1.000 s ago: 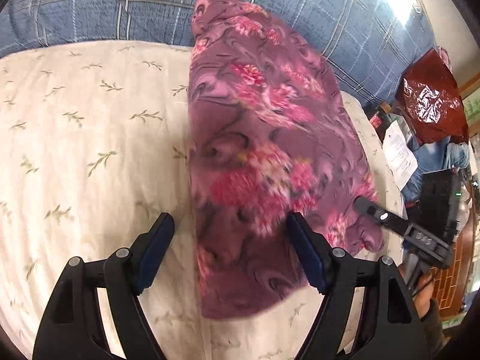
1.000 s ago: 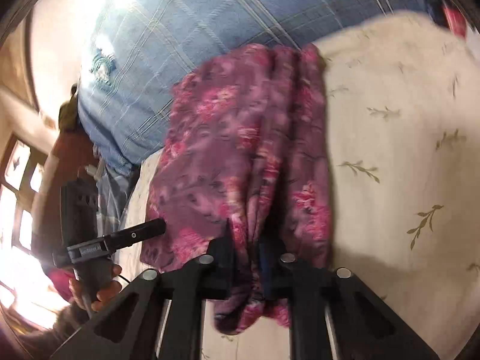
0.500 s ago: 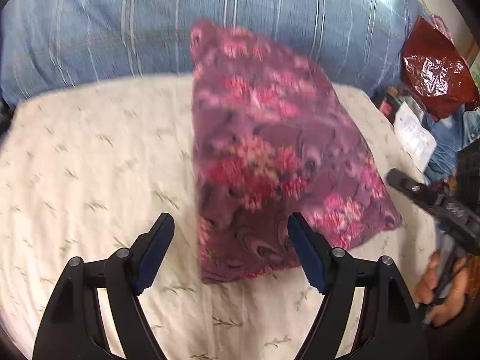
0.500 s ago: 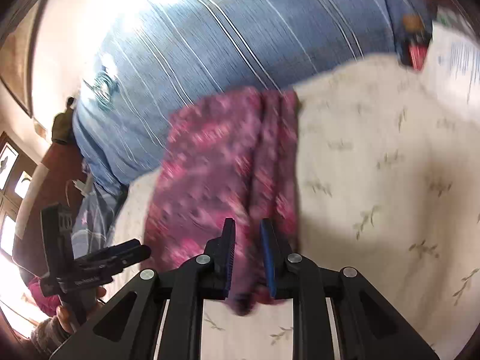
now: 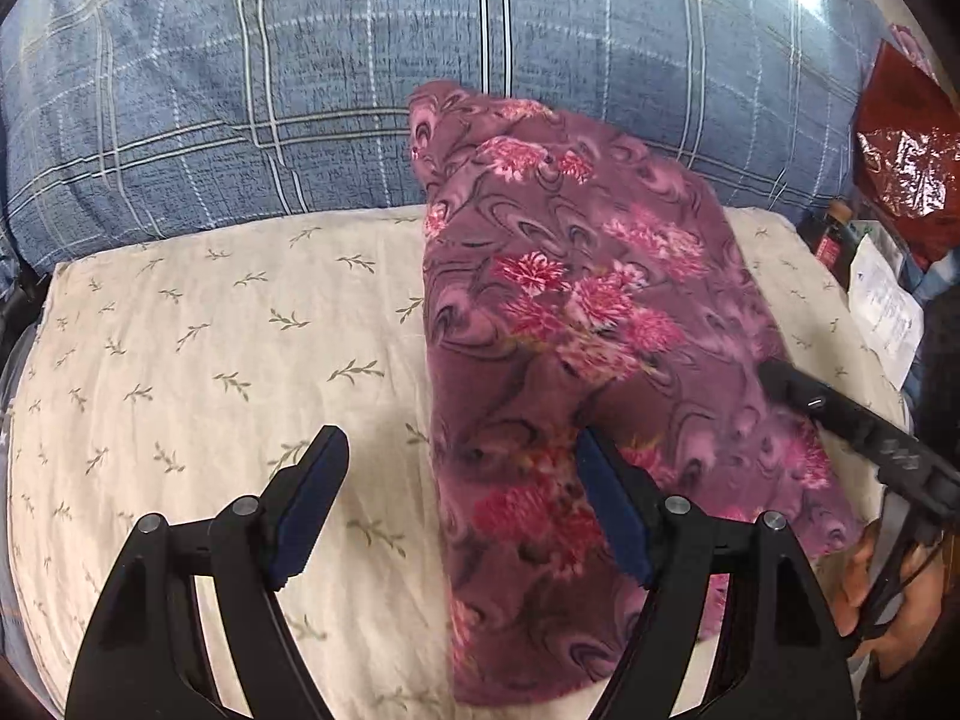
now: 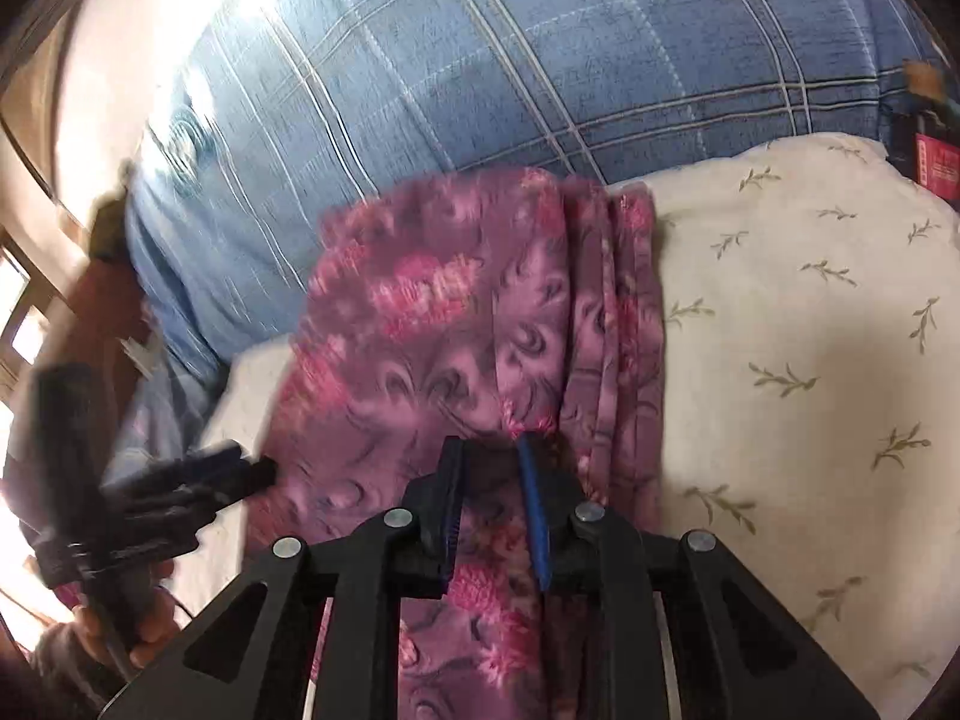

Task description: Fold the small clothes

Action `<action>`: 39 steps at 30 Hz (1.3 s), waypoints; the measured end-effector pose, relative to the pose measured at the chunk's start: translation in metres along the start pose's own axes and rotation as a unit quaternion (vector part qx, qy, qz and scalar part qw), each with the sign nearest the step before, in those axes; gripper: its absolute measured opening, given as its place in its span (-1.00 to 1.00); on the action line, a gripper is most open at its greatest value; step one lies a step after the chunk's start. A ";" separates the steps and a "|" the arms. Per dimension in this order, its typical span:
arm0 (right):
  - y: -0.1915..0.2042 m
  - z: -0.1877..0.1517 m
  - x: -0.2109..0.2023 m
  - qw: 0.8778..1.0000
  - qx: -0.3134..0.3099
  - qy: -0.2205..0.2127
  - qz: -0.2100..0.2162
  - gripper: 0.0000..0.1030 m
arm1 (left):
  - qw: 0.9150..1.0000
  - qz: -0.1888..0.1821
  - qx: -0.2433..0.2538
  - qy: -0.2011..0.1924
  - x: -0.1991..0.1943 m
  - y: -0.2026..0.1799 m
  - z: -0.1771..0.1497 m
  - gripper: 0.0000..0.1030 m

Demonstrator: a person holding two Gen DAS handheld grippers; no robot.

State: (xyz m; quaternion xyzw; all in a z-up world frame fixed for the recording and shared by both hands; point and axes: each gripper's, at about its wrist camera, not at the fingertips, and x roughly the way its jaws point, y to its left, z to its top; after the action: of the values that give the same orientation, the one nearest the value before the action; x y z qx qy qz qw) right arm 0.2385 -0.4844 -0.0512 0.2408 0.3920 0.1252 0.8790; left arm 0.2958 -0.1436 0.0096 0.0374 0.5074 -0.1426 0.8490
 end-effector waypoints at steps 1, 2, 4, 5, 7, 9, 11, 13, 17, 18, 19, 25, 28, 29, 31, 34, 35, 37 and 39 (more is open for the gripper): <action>-0.002 0.003 -0.002 1.000 0.009 0.010 0.003 -0.61 | 1.000 -0.008 -0.001 0.000 0.001 0.002 0.004 0.52; -0.002 0.006 -0.003 1.000 0.012 0.015 0.005 -0.61 | 1.000 -0.015 -0.005 -0.001 0.002 0.006 0.009 0.52; -0.004 0.021 -0.015 1.000 0.017 -0.009 0.007 -0.45 | 0.999 -0.033 -0.024 -0.001 0.004 0.019 0.027 0.52; -0.008 0.030 -0.021 0.999 0.027 -0.027 0.006 -0.34 | 0.999 -0.040 -0.036 0.000 0.005 0.026 0.036 0.52; -0.019 0.053 -0.020 0.997 0.056 -0.043 0.005 0.11 | 0.997 -0.057 -0.053 0.001 0.011 0.037 0.057 0.52; -0.028 0.075 0.000 0.997 0.071 -0.022 -0.005 0.12 | 0.996 -0.064 -0.060 0.010 0.023 0.042 0.076 0.52; -0.032 0.087 0.026 0.996 0.082 0.003 -0.020 0.12 | 0.996 -0.060 -0.062 0.024 0.037 0.042 0.091 0.52; -0.029 0.091 0.048 0.997 0.068 0.024 -0.024 -0.48 | 0.996 -0.062 -0.056 0.033 0.052 0.037 0.102 0.52; -0.023 0.091 0.073 0.995 0.028 0.034 -0.095 -0.79 | 0.995 -0.047 -0.066 0.062 0.090 0.036 0.109 0.62; -0.028 0.089 0.079 0.993 0.036 0.049 -0.102 -0.78 | 0.992 -0.055 -0.082 0.079 0.100 0.040 0.109 0.64; -0.031 0.089 0.076 0.994 0.045 0.045 -0.093 -0.76 | 0.988 -0.071 -0.103 0.091 0.105 0.046 0.107 0.64; -0.048 0.076 0.014 0.997 0.076 0.016 -0.024 -0.14 | 0.983 -0.126 -0.111 0.077 0.065 0.072 0.083 0.64; -0.067 0.057 0.001 0.995 0.099 0.022 -0.002 -0.09 | 0.969 -0.179 -0.134 0.103 0.059 0.080 0.060 0.63; -0.072 0.049 0.002 0.993 0.114 0.025 0.010 -0.09 | 0.964 -0.192 -0.145 0.112 0.060 0.080 0.052 0.63; -0.068 0.035 0.008 0.990 0.133 0.034 0.028 -0.05 | 0.961 -0.201 -0.155 0.112 0.058 0.076 0.042 0.64; -0.053 0.023 0.015 0.989 0.113 0.043 0.081 0.04 | 0.962 -0.207 -0.140 0.115 0.052 0.063 0.039 0.65; -0.048 0.021 0.020 0.986 0.110 0.060 0.108 0.08 | 0.958 -0.222 -0.139 0.120 0.051 0.059 0.036 0.65; -0.035 0.018 0.025 0.989 0.081 0.060 0.112 0.22 | 0.952 -0.244 -0.133 0.132 0.056 0.049 0.035 0.66; -0.034 0.018 0.028 0.991 0.068 0.058 0.099 0.04 | 0.956 -0.233 -0.134 0.120 0.059 0.044 0.037 0.66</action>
State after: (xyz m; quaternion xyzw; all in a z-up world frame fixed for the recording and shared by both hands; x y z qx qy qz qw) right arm 0.2717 -0.5078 -0.0764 0.3299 0.4245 0.1981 0.8196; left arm 0.3656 -0.1214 -0.0282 -0.1790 0.6147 -0.2619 0.7221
